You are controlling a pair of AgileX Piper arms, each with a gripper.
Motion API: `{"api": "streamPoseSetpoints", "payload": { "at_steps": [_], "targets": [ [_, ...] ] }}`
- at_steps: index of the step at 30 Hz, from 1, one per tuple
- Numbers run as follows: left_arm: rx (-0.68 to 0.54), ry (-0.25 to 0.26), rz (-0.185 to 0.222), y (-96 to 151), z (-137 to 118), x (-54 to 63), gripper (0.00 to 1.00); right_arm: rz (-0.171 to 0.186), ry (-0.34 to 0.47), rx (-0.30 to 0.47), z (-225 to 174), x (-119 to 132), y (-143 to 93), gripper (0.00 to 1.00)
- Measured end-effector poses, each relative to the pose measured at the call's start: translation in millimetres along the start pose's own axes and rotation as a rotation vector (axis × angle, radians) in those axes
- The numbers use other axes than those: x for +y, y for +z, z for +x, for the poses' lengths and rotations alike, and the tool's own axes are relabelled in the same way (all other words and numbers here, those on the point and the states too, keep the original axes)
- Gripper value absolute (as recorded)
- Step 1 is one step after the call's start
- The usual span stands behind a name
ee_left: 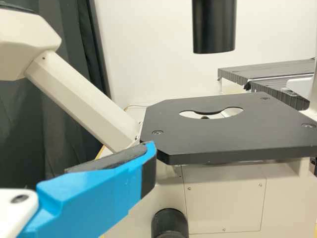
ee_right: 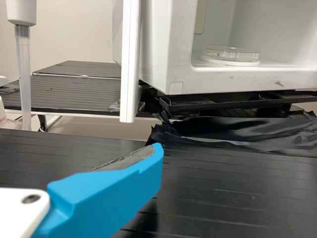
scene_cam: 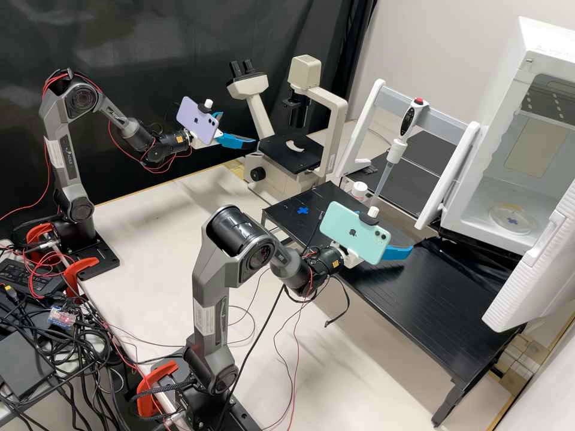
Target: Move the petri dish to the microscope
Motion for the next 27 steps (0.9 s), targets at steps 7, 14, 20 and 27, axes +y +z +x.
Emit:
{"api": "streamPoseSetpoints", "payload": {
  "at_steps": [7,14,20,27],
  "targets": [
    [0.000,0.000,0.000,0.0,0.0,0.0,1.00,0.000,0.000,0.000,0.0,0.0,0.0,1.00],
    [0.000,0.000,0.000,0.0,0.0,0.0,1.00,0.005,0.044,-0.046,-3.7,13.4,13.5,1.00],
    [0.000,0.000,0.000,0.0,0.0,0.0,1.00,0.050,0.115,-0.069,-9.4,37.1,27.3,1.00],
    [0.000,0.000,0.000,0.0,0.0,0.0,1.00,0.069,0.198,-0.097,1.9,63.0,39.2,1.00]
  ]
}}
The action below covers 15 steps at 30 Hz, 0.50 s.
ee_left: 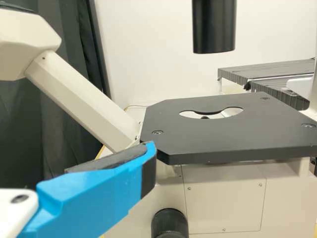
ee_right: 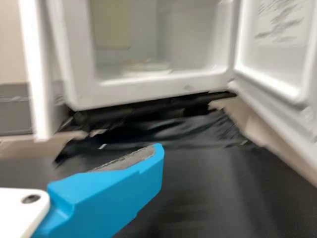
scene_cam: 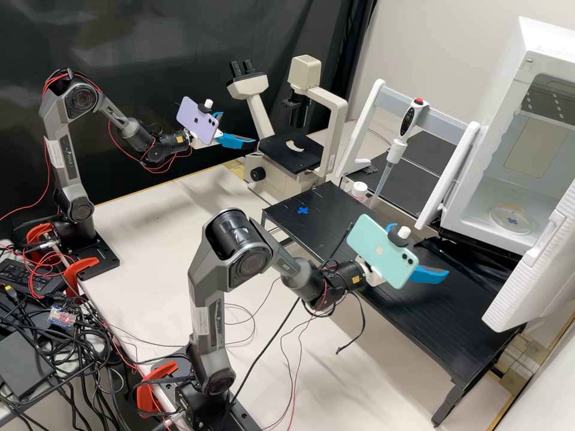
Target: Move the petri dish to the microscope
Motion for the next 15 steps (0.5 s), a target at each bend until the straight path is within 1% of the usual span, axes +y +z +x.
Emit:
{"api": "streamPoseSetpoints", "payload": {
  "at_steps": [3,6,7,10,11,13,15],
  "targets": [
    [0.000,0.000,0.000,0.0,0.0,0.0,1.00,0.004,0.036,0.004,11.1,9.2,-0.4,1.00],
    [0.000,0.000,0.000,0.0,0.0,0.0,1.00,-0.013,0.072,-0.002,30.8,19.6,0.2,1.00],
    [0.000,0.000,0.000,0.0,0.0,0.0,1.00,-0.011,0.082,-0.004,34.1,22.5,-0.2,1.00],
    [0.000,0.000,0.000,0.0,0.0,0.0,1.00,0.019,0.116,-0.040,51.8,32.8,2.7,1.00],
    [0.000,0.000,0.000,0.0,0.0,0.0,1.00,0.021,0.120,-0.052,57.0,35.5,3.3,1.00],
    [0.000,0.000,0.000,0.0,0.0,0.0,1.00,0.008,0.131,-0.061,68.7,42.1,3.3,1.00],
    [0.000,0.000,0.000,0.0,0.0,0.0,1.00,0.008,0.141,-0.073,79.7,48.1,2.4,1.00]
  ]
}}
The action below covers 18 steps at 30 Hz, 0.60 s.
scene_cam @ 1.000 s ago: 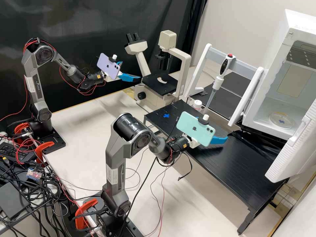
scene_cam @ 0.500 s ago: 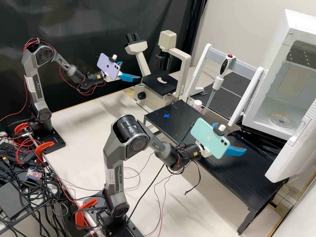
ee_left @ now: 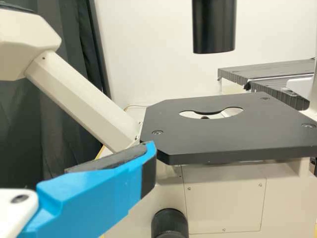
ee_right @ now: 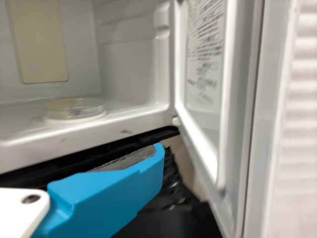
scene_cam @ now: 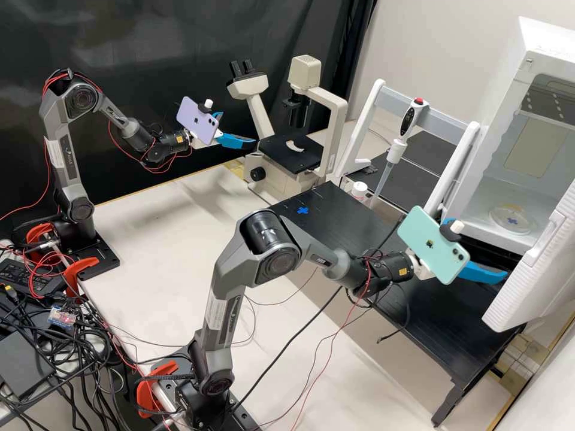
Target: Move the petri dish to the microscope
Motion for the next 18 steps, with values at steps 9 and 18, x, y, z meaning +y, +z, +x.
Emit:
{"api": "streamPoseSetpoints", "payload": {
  "at_steps": [9,18],
  "targets": [
    [0.000,0.000,0.000,0.0,0.0,0.0,1.00,0.013,-0.003,-0.008,41.0,6.4,-9.5,1.00],
    [0.000,0.000,0.000,0.0,0.0,0.0,1.00,-0.007,-0.053,-0.007,91.2,-2.1,-26.6,1.00]
  ]
}}
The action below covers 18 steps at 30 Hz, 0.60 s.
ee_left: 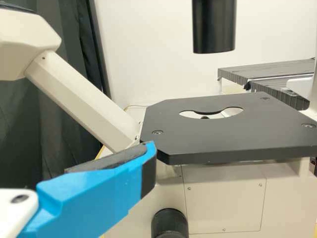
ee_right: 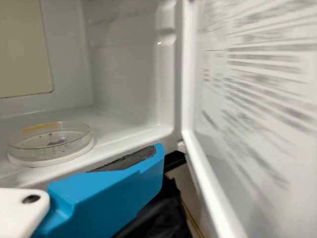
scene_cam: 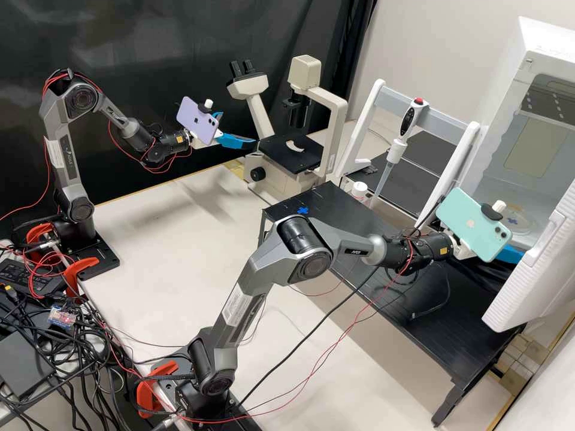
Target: Move the petri dish to the microscope
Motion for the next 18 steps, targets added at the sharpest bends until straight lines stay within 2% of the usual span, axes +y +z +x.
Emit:
{"api": "streamPoseSetpoints", "payload": {
  "at_steps": [6,9,13,18],
  "targets": [
    [0.000,0.000,0.000,0.0,0.0,0.0,1.00,-0.053,-0.071,-0.030,30.7,-21.7,-6.5,1.00],
    [0.000,0.000,0.000,0.0,0.0,0.0,1.00,-0.072,-0.082,-0.041,45.0,-26.0,-7.7,1.00],
    [0.000,0.000,0.000,0.0,0.0,0.0,1.00,-0.076,-0.074,-0.046,57.9,-28.6,-6.9,1.00],
    [0.000,0.000,0.000,0.0,0.0,0.0,1.00,-0.060,-0.065,-0.055,67.5,-28.9,-6.3,1.00]
  ]
}}
